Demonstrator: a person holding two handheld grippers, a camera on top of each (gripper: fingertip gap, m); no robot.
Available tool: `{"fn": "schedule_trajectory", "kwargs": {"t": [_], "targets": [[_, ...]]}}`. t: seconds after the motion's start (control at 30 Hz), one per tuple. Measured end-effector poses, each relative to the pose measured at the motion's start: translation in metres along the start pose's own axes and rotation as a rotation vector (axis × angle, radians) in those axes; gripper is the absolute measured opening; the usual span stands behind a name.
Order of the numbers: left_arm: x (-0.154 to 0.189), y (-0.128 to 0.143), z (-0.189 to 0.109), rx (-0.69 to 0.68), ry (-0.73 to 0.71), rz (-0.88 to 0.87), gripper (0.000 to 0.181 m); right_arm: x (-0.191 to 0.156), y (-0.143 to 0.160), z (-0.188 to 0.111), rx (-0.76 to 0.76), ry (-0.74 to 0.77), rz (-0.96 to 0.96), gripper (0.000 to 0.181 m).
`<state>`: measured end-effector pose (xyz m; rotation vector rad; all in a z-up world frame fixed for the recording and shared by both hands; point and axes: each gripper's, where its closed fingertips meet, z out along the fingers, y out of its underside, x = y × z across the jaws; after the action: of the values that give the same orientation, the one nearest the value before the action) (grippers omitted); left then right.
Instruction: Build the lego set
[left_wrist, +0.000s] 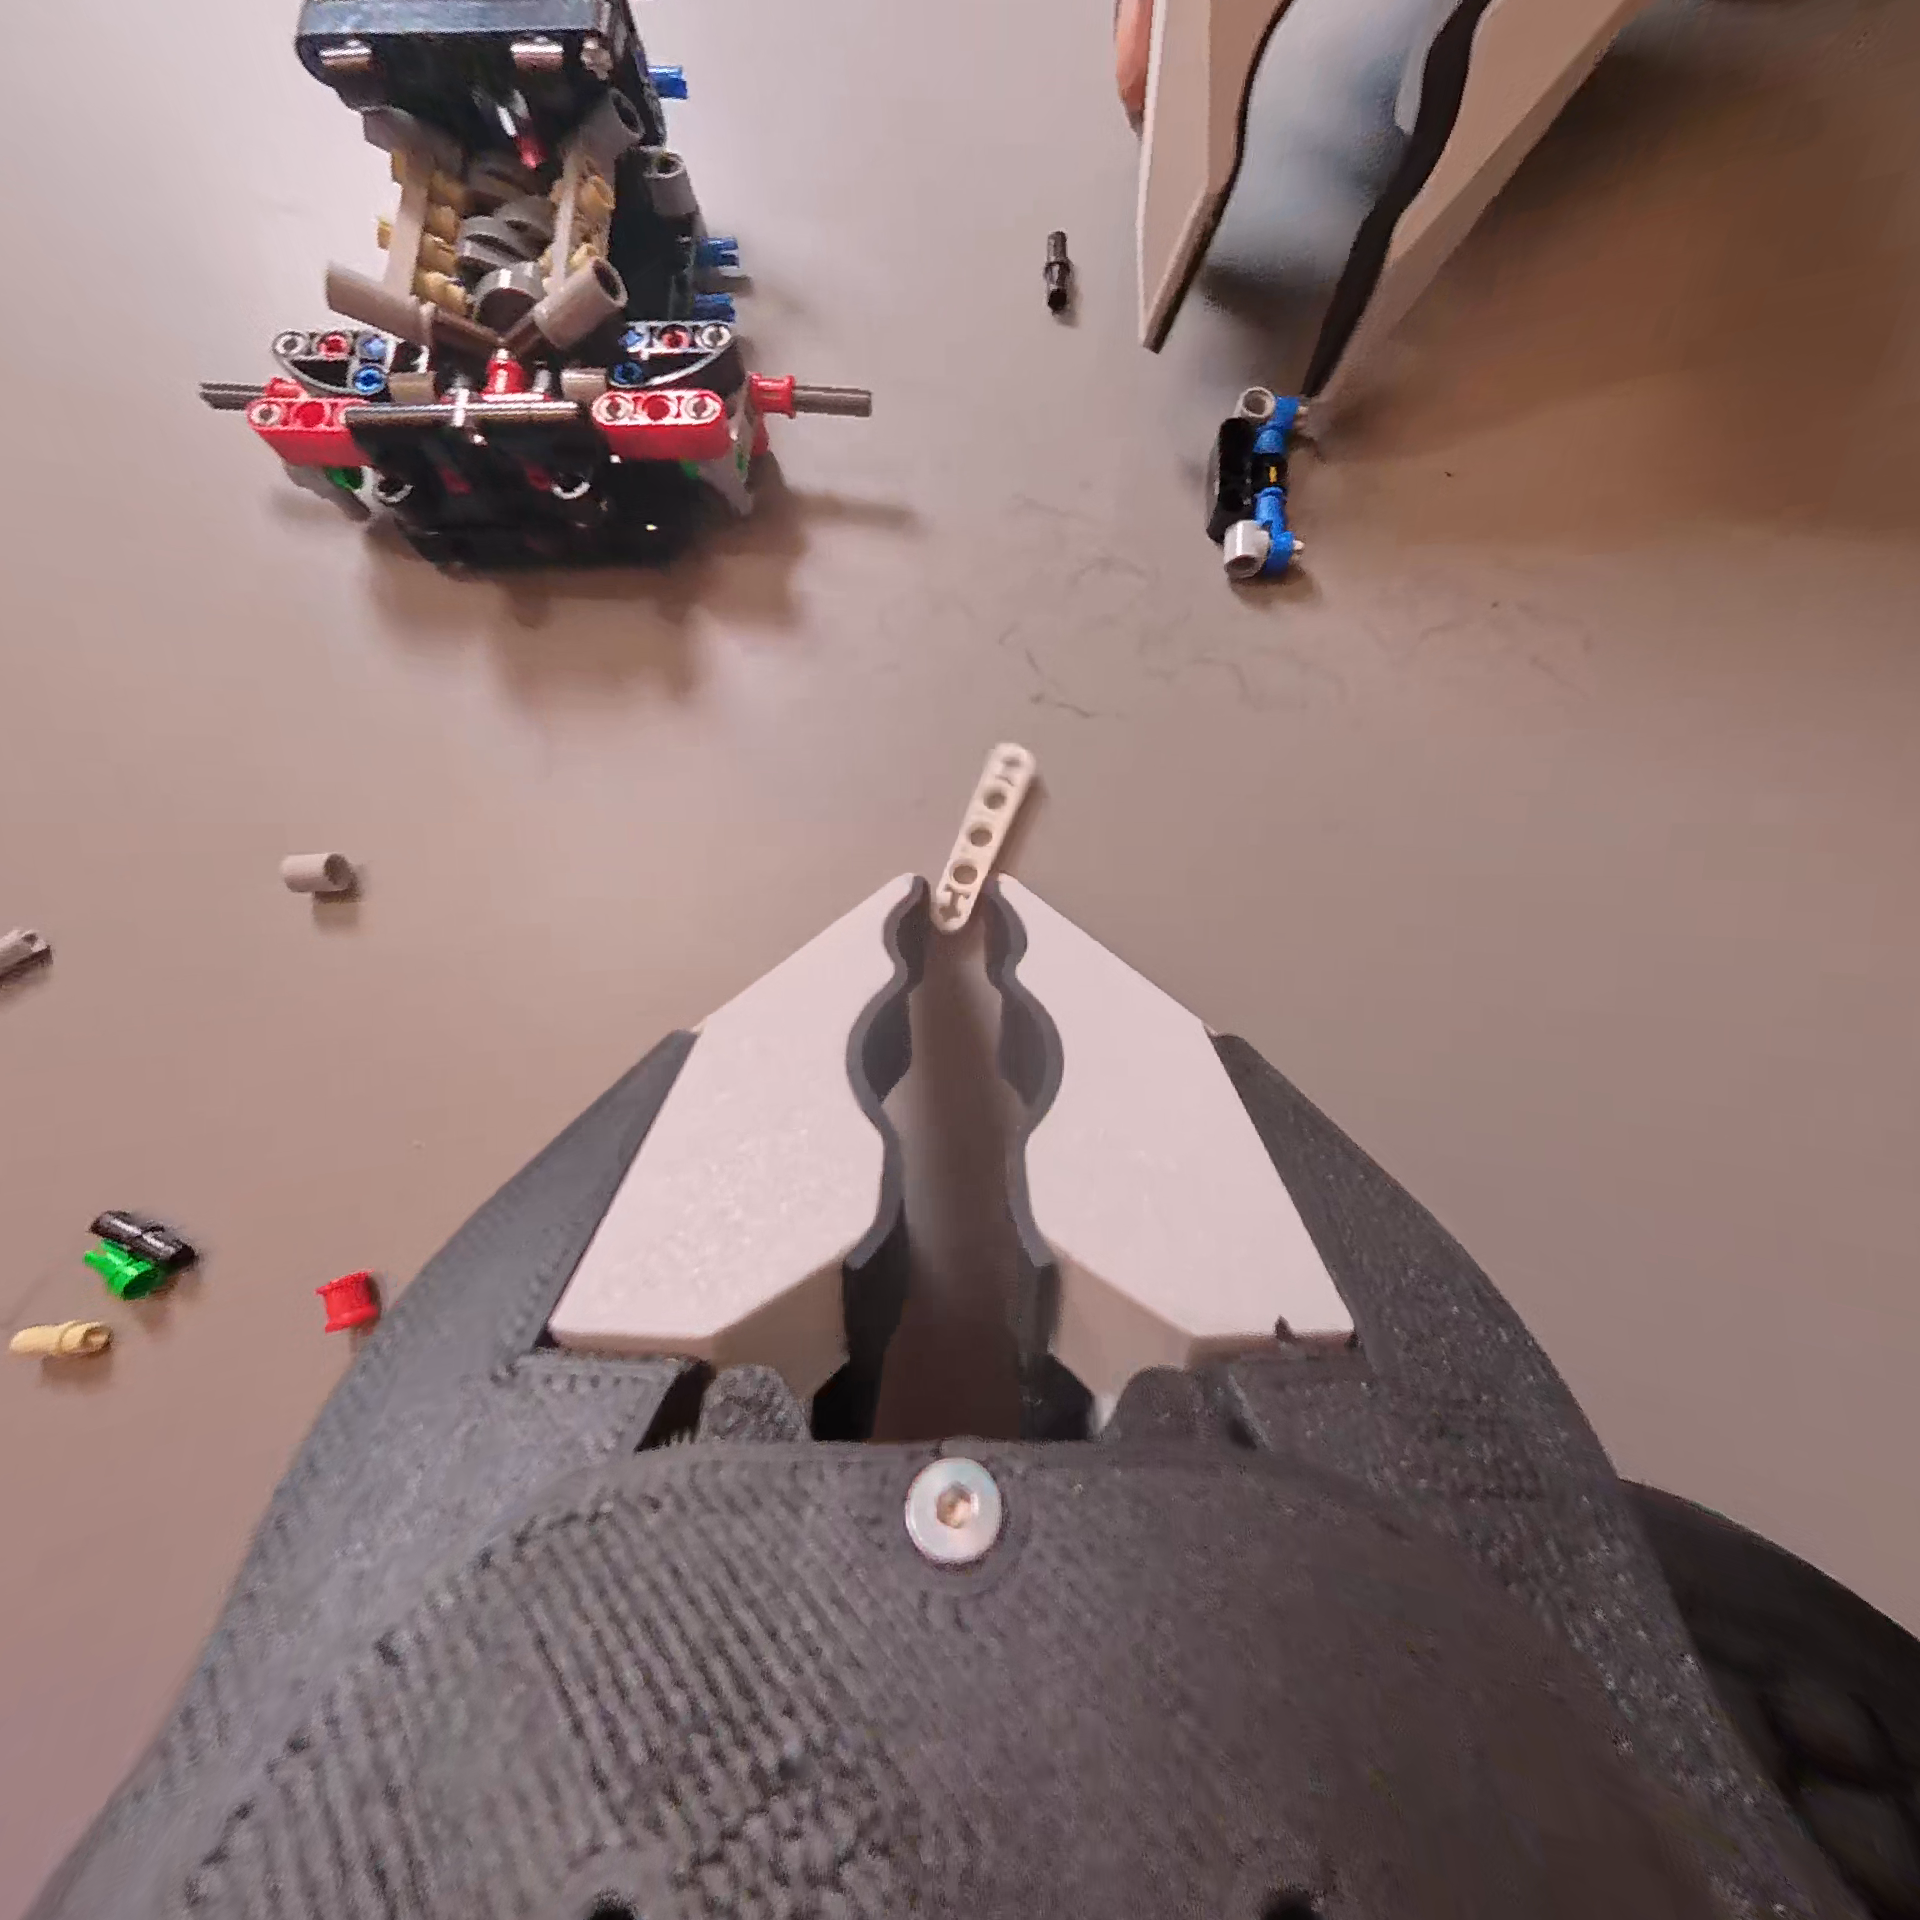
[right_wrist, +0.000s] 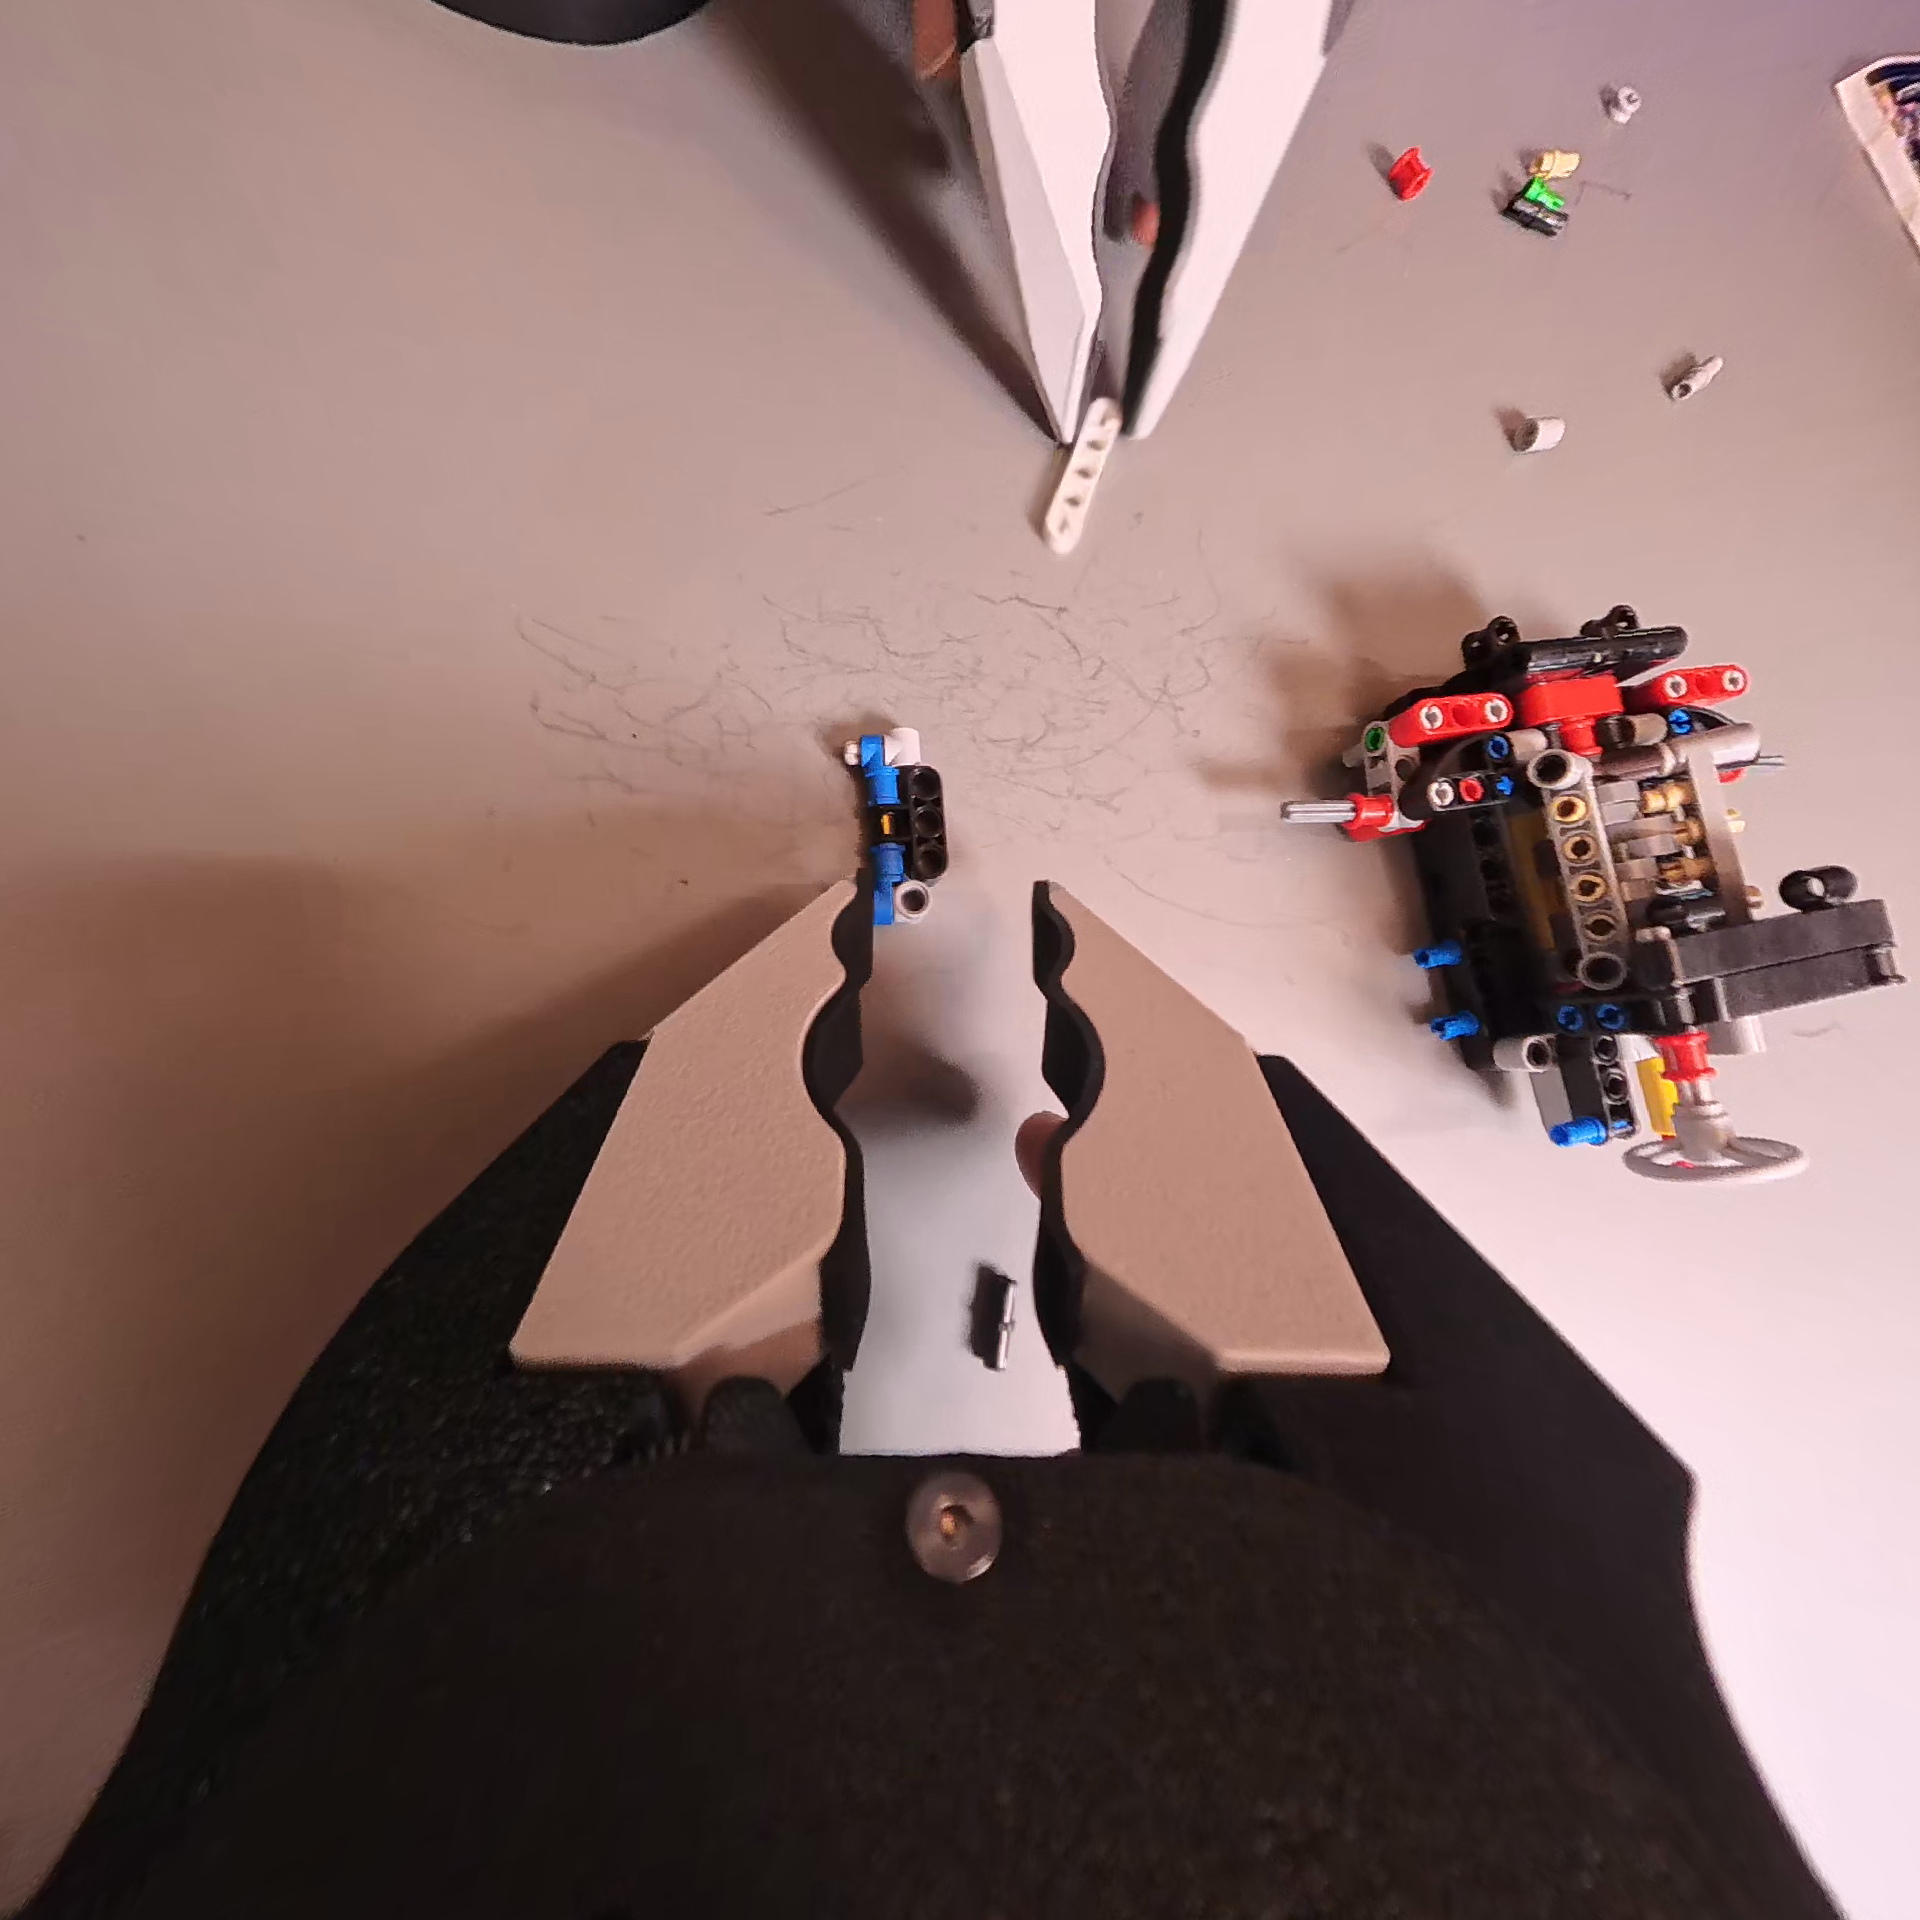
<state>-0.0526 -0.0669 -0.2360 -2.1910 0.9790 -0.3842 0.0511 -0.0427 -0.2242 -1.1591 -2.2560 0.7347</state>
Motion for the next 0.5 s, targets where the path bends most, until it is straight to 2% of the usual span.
{"fn": "schedule_trajectory", "kwargs": {"t": [0.17,0.23,0.33,0.5], "targets": [[0.005,-0.002,0.001,-0.024,-0.028,0.008,0.006,0.007,-0.002,-0.003,0.021,0.033,0.012,0.027],[0.011,-0.008,0.004,0.006,-0.004,-0.038,0.006,0.009,-0.003,-0.005,0.025,0.043,0.008,0.027],[0.028,-0.032,0.008,0.111,0.103,-0.174,0.006,0.009,-0.006,-0.009,0.038,0.055,-0.020,0.027],[0.067,-0.075,0.016,0.235,0.380,-0.420,0.006,-0.009,-0.027,-0.018,0.115,0.052,-0.147,0.027]]}}
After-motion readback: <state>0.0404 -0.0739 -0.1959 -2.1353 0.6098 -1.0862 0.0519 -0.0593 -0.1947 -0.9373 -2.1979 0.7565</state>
